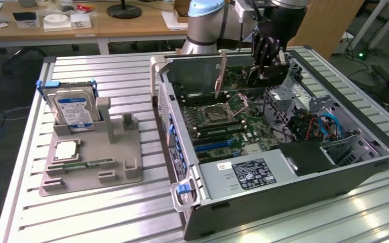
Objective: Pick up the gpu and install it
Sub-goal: 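Insert the gpu into the slot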
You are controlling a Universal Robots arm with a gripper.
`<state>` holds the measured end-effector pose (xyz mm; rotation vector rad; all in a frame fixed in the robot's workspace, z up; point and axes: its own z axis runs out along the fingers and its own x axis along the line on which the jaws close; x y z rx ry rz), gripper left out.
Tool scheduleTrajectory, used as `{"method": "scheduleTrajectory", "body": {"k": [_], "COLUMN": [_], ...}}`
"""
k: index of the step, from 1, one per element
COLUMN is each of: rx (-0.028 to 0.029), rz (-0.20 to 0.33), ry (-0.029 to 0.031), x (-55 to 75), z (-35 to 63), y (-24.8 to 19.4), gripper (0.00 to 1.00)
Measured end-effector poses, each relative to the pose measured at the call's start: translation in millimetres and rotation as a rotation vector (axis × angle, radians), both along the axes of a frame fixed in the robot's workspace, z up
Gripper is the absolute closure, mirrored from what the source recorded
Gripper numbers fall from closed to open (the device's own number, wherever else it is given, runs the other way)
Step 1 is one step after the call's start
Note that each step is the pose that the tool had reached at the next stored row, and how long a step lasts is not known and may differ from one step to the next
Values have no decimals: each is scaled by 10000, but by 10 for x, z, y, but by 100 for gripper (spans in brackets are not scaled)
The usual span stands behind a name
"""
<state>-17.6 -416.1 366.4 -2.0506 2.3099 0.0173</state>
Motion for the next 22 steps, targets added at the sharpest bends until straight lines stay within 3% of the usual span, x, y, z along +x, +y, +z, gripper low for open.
{"method": "scheduleTrajectory", "body": {"k": [7,11,13,22], "rx": [-1,-1,1,-1], "rz": [49,51,51,54], "ry": [0,1,0,25], "x": [-100,-104,-105,-104], "z": [-37,-62,-85,-226], "y": [-13,-87,-104,-114], "gripper": [72,72,72,72]}}
